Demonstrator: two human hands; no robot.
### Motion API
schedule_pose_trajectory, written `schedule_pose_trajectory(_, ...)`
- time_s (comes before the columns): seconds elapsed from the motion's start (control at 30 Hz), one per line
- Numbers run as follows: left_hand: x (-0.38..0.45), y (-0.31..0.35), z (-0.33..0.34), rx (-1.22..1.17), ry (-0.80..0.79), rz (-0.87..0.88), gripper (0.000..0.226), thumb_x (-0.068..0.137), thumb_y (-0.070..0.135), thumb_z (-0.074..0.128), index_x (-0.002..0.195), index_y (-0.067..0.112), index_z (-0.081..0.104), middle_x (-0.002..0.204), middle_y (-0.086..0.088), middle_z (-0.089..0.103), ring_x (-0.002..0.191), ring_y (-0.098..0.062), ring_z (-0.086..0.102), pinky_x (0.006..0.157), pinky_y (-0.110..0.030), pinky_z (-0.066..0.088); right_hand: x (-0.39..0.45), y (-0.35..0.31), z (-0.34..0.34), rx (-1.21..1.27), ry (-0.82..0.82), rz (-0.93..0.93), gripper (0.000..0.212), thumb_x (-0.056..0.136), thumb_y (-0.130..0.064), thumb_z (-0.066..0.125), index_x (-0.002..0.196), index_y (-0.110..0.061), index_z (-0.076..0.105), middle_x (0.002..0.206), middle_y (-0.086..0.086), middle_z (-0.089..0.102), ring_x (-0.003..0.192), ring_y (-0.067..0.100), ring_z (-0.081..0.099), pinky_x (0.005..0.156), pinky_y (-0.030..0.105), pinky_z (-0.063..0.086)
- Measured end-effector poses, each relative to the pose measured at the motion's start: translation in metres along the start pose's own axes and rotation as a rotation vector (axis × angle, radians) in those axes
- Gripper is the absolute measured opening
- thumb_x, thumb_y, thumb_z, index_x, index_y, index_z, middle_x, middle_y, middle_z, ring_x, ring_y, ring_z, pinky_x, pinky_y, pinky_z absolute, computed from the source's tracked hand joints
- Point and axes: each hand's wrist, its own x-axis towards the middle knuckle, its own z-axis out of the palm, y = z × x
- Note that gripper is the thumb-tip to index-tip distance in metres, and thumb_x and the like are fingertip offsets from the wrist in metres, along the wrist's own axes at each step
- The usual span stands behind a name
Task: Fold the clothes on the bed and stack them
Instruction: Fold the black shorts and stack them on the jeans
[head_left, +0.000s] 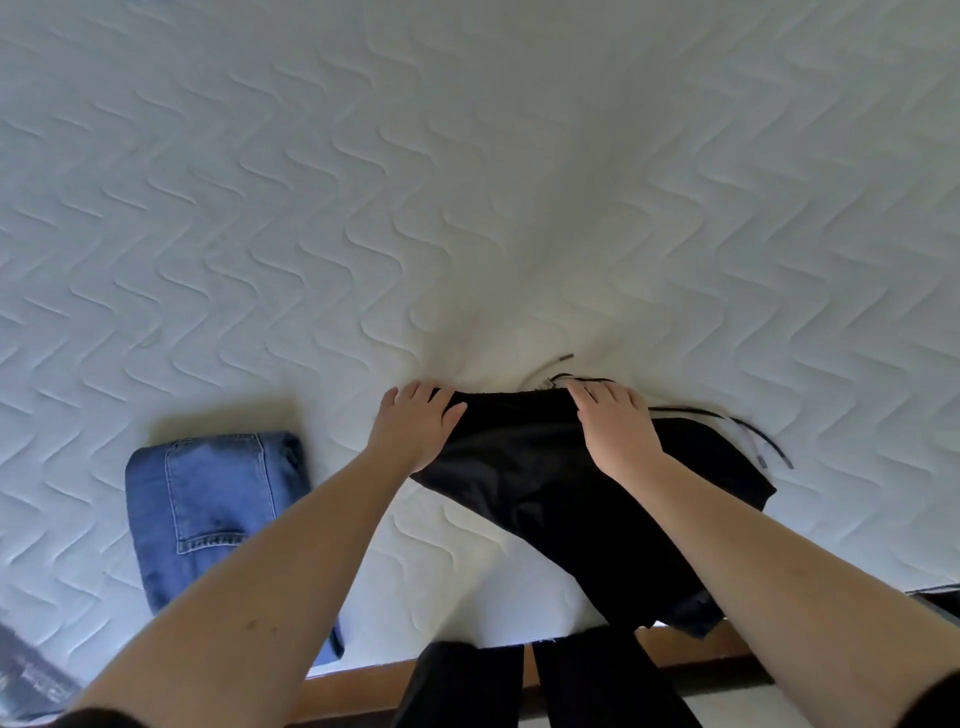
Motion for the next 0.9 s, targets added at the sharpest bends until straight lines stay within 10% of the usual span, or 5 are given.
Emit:
schedule_pose_trajectory(0.37,-0.015,-0.013,0.009,-0.002,-0.131,-0.085,0.039,0.087,0.048,0.064,0.115,0.021,0.058,0.117,-0.005,0.046,0.110,-0.025,0.044,0.088,-0.037,0.042,-0.024,0.018,-0.002,-0.089,-0.044,0.062,0.030,0.099,-0.036,0.049,0.123,-0.018,0.052,0.119,0.004,0.057,0.109,0.025,0.053,0.089,0.037,0.045)
schedule_pose_trajectory(0.6,-0.080,-0.006,-0.004,-0.192,-0.039,-0.088,0.021,0.095,0.031,0.049,0.109,0.016,0.043,0.073,-0.001,0.050,0.065,-0.027,0.052,0.057,-0.031,0.034,-0.082,0.018,-0.022,0.021,0.071,-0.016,0.029,0.100,-0.028,0.051,0.127,-0.017,0.049,0.114,0.002,0.062,0.104,0.022,0.057,0.076,0.030,0.048)
schedule_pose_trajectory(0.9,-0.187,0.009,-0.071,-0.310,0.369,0.105,0.041,0.085,0.001,0.056,0.114,0.026,0.068,0.119,0.006,0.064,0.105,-0.024,0.060,0.071,-0.036,0.052,-0.187,0.016,-0.094,0.050,0.537,-0.248,0.026,0.076,-0.003,0.075,0.099,-0.015,0.072,0.099,0.001,0.069,0.098,0.028,0.064,0.099,0.045,0.044)
